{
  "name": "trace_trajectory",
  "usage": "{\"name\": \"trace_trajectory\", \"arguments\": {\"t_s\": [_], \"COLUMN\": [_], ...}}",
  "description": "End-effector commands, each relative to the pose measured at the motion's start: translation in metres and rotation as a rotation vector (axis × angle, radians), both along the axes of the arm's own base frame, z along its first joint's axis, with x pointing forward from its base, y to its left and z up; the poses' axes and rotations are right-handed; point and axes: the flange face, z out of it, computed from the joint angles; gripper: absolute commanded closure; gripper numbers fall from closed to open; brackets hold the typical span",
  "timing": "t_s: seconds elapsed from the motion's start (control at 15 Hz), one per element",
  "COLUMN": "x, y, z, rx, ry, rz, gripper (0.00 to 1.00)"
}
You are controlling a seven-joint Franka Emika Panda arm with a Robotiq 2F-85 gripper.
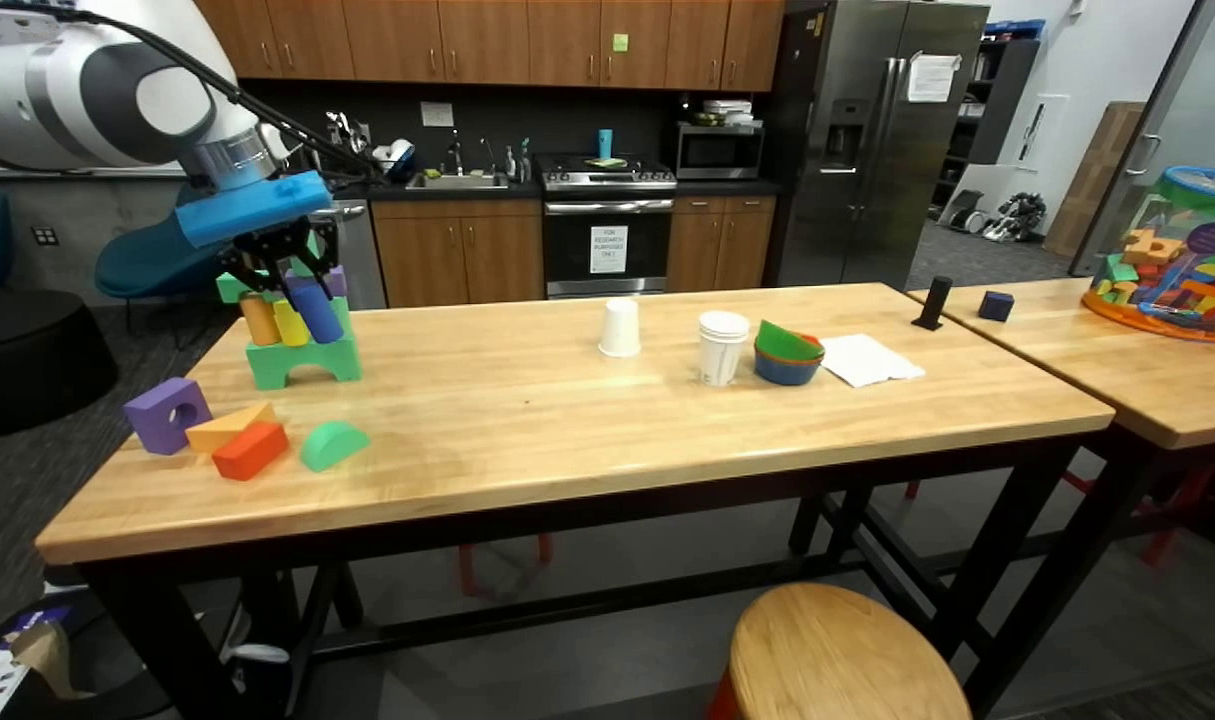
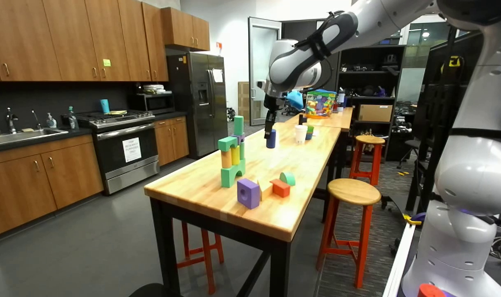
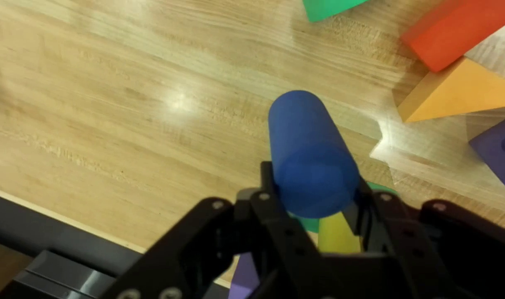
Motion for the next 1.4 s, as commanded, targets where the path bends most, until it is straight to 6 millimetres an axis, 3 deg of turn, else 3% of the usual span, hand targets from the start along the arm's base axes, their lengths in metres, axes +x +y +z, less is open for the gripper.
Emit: {"name": "trace_trajectory", "arguments": {"t_s": [0.0,0.67,0.73,1.07,1.13,1.33], "x": [-0.009,-0.006,-0.001,-0.002,-0.002,-0.005], "y": [0.005,0.029,0.029,0.029,0.030,0.027], "z": [-0.002,0.001,-0.006,-0.006,-0.006,-0.008], "rx": [0.013,0.066,0.054,0.056,0.056,0.003], "ry": [0.025,-0.029,-0.014,-0.016,-0.016,-0.004], "rz": [0.137,0.700,0.607,0.680,0.681,0.701], "gripper": [0.86,0.86,0.61,0.61,0.86,0.86]}}
